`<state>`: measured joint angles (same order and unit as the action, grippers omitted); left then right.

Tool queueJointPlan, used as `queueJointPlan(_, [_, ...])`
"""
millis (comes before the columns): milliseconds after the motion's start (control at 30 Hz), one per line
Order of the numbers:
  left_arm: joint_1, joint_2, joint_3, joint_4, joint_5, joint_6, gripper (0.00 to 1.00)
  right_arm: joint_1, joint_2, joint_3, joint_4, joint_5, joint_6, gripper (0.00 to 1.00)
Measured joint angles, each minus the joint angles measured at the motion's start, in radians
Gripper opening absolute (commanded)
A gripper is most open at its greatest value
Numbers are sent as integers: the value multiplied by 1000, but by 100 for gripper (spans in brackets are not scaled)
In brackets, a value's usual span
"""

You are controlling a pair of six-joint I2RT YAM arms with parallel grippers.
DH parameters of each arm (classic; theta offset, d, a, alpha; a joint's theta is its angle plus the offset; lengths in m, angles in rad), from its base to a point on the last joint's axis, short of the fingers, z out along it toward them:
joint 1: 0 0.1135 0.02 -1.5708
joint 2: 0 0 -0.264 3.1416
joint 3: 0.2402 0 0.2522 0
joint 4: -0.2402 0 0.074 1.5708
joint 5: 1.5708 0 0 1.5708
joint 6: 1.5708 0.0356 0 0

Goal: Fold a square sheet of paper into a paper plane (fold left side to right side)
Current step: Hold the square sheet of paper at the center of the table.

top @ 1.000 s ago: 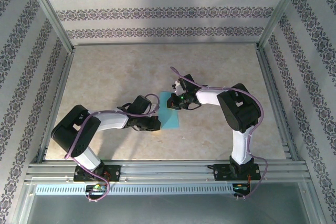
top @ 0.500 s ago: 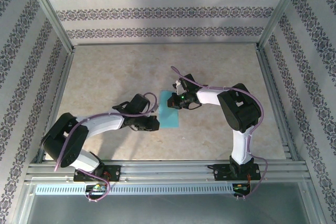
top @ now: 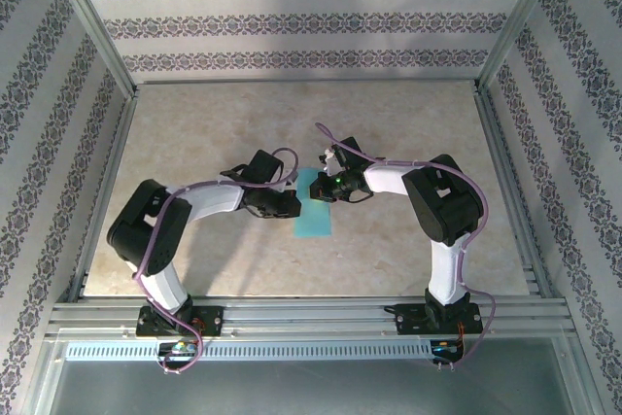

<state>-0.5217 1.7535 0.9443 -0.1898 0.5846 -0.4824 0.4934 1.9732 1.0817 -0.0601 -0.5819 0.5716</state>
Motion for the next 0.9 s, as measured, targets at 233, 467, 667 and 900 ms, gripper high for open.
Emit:
queueJointPlan(233, [-2, 87, 49, 2, 37, 8, 9, 0, 0, -3, 5, -3, 0, 0])
queueJointPlan(467, [-3, 103, 37, 19, 37, 2, 6, 0, 0, -3, 6, -3, 1, 0])
queueJointPlan(667, [-9, 87, 0, 72, 27, -27, 5, -1, -3, 6, -9, -5, 11, 23])
queueJointPlan(900, [-18, 69, -37, 127, 10, -78, 4, -27, -108, -5, -42, 13, 22, 24])
